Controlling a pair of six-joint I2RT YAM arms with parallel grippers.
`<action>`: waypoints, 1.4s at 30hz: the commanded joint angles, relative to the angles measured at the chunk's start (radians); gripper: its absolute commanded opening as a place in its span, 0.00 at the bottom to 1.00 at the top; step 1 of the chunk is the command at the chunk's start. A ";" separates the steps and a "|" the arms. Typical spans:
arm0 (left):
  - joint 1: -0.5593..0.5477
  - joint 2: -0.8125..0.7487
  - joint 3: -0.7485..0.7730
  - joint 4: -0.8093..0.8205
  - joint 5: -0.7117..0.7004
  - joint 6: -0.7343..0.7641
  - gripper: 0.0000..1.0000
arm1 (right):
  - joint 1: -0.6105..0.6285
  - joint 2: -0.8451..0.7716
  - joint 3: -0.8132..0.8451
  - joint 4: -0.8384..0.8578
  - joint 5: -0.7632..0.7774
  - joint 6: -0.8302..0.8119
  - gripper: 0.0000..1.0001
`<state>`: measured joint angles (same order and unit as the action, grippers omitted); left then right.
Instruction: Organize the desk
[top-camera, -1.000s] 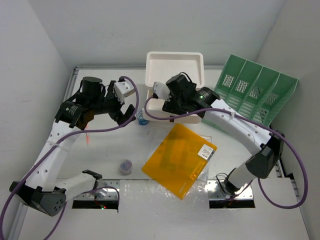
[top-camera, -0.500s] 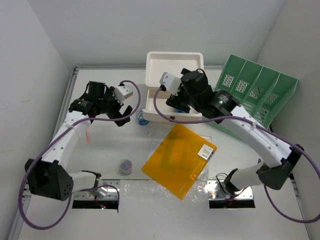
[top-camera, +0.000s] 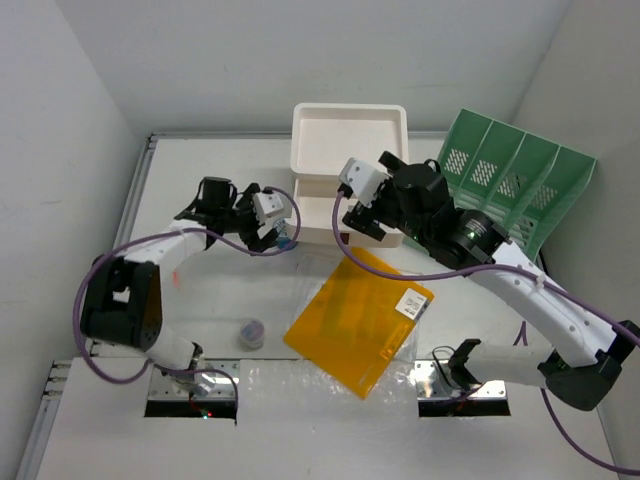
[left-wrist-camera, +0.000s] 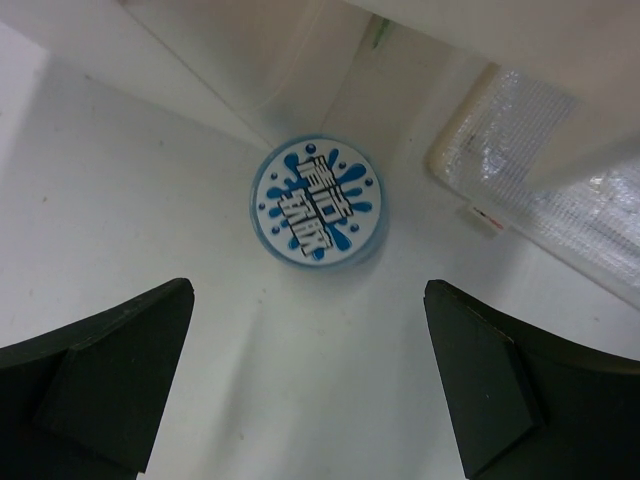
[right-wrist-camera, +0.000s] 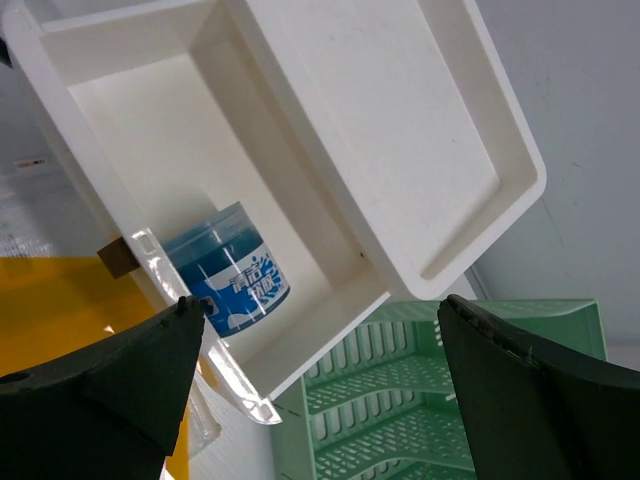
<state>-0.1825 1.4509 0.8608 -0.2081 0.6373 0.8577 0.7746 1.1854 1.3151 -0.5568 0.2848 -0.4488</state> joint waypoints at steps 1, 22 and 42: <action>-0.005 0.091 0.076 0.124 0.094 0.078 1.00 | -0.005 -0.038 -0.023 0.075 -0.039 0.024 0.96; -0.043 0.405 0.308 -0.053 0.093 0.123 1.00 | -0.003 -0.102 -0.094 0.092 -0.036 0.012 0.98; 0.054 0.283 0.264 -0.158 -0.024 0.081 0.00 | -0.005 -0.125 -0.131 0.101 -0.051 0.027 0.98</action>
<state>-0.1810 1.8271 1.1313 -0.3286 0.6548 0.9154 0.7746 1.0859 1.1877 -0.5011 0.2523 -0.4404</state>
